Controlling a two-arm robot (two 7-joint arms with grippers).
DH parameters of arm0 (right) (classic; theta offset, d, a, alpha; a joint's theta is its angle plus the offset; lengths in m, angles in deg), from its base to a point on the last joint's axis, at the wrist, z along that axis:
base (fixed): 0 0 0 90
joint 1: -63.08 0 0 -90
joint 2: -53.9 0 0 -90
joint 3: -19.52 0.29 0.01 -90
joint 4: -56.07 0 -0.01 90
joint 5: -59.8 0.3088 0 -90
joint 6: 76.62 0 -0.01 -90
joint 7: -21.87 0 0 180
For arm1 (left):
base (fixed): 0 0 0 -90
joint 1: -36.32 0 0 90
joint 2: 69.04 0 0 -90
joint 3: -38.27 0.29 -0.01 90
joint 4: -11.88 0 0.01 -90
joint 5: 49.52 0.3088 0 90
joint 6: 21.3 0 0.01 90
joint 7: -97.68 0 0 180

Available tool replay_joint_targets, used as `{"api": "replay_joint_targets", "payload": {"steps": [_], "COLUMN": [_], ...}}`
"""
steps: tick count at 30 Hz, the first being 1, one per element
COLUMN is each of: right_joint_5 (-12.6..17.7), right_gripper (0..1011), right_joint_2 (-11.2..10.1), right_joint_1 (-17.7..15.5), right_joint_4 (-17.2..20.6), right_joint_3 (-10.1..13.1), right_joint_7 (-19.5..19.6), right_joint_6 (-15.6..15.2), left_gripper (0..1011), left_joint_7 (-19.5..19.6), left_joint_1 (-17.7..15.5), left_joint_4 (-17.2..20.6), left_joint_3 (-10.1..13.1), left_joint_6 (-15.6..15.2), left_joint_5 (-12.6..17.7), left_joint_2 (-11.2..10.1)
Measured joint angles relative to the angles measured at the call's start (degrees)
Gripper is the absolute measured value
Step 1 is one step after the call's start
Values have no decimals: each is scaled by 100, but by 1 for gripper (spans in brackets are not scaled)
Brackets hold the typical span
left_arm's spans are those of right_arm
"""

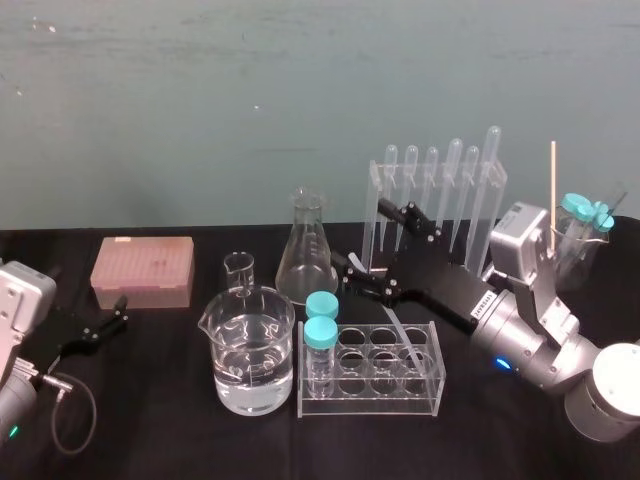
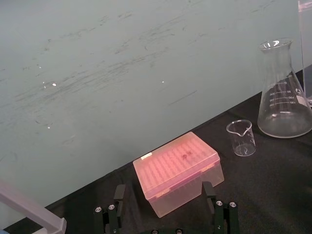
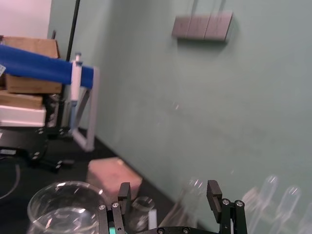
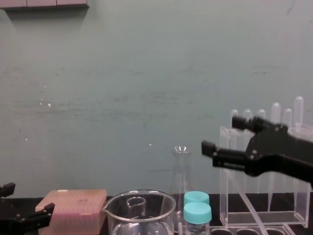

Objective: Pick up the stirring rod with one hand, then place it down.

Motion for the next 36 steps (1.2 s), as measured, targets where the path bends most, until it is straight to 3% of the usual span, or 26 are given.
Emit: {"api": "replay_joint_targets", "payload": {"steps": [6, 12, 26, 36], "right_joint_5": [282, 295, 18, -28], "right_gripper": [1000, 1000, 1000, 1000], "right_joint_2": [49, 75, 144, 169], "right_joint_1": [41, 4, -48, -73], "right_joint_4": [-73, -99, -182, -175], "right_joint_3": [15, 69, 164, 209], "right_joint_7": [-274, -311, -236, -220], "right_joint_6": [-634, -954, -1310, -1355], "left_gripper": [1000, 1000, 1000, 1000], "left_joint_7": [0, 0, 0, 0], "left_joint_1": [0, 0, 0, 0], "left_joint_4": [0, 0, 0, 0], "left_joint_3": [0, 0, 0, 0], "left_joint_6": [0, 0, 0, 0], "left_joint_5": [0, 0, 0, 0], "left_joint_2": [0, 0, 0, 0]}}
